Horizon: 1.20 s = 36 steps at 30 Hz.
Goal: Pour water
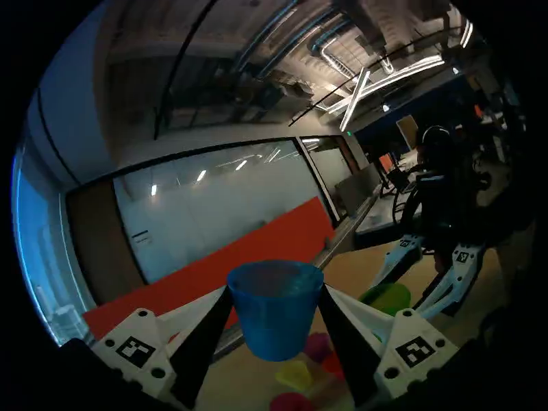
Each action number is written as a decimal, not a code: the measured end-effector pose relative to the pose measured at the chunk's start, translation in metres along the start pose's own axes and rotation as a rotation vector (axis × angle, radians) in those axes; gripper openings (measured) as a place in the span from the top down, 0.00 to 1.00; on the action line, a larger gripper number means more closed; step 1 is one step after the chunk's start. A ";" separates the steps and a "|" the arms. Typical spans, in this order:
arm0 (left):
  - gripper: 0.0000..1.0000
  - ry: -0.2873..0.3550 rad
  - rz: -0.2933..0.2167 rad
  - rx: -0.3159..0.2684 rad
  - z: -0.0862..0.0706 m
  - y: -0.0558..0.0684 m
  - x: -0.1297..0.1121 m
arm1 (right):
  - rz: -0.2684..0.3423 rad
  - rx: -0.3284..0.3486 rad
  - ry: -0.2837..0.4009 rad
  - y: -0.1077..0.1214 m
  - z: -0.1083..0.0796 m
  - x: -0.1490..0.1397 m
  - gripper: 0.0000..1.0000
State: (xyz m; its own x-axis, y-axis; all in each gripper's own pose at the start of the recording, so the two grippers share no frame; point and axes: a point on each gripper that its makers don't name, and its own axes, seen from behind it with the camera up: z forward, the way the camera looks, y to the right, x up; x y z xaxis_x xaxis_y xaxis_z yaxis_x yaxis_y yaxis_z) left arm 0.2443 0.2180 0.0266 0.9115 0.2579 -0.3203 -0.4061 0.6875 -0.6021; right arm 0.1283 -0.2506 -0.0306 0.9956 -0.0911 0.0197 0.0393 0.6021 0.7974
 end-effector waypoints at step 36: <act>0.14 -0.078 -0.352 -0.020 -0.009 -0.008 -0.060 | 0.006 -0.072 -0.036 0.032 -0.019 0.007 0.09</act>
State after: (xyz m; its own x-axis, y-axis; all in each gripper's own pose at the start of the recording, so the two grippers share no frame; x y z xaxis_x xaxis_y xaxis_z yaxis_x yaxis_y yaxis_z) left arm 0.1920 0.1902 0.0442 0.9977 0.0588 -0.0346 -0.0666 0.7302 -0.6800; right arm 0.1381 -0.2164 -0.0166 0.9923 -0.1149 0.0469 0.0407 0.6585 0.7515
